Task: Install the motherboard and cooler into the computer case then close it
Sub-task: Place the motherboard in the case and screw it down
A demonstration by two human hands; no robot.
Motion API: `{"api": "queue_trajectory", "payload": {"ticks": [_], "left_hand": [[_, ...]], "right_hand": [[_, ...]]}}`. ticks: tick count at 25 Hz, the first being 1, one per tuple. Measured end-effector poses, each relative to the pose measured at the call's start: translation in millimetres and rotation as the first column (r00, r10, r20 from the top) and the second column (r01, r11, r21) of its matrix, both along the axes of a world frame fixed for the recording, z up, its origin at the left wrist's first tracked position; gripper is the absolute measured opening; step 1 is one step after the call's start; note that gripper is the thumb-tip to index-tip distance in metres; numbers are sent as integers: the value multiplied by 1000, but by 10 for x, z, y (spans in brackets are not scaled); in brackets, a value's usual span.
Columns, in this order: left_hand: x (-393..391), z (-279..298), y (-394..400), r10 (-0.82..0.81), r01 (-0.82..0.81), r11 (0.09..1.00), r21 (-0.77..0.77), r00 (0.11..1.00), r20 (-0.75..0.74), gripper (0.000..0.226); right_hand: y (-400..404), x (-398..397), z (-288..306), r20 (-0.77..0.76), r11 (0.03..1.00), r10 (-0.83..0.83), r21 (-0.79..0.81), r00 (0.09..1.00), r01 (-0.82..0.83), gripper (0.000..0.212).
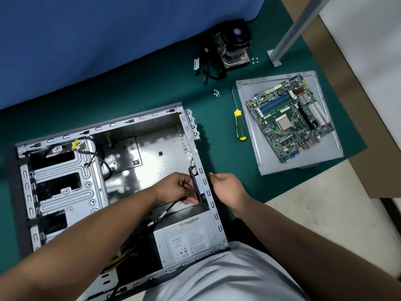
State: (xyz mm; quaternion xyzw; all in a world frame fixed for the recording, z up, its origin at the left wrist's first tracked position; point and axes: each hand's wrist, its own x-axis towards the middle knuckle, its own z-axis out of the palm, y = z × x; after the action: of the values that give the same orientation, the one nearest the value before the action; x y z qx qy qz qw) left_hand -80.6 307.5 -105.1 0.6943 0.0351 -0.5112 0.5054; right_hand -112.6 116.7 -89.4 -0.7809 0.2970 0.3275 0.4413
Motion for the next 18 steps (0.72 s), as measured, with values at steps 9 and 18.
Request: {"api": "queue_trajectory", "payload": {"ticks": [9,18], "left_hand": [[-80,-41,-16,64,-63,998,-19,998,24,17],[-110,-111,-16,88,-86,996,-20,994,67,13]], "right_hand": [[4,-37,-7,46,1000,-5,1,999,5,53],[-8,-100,-49,57,998,-15,58,998,12,56]]}}
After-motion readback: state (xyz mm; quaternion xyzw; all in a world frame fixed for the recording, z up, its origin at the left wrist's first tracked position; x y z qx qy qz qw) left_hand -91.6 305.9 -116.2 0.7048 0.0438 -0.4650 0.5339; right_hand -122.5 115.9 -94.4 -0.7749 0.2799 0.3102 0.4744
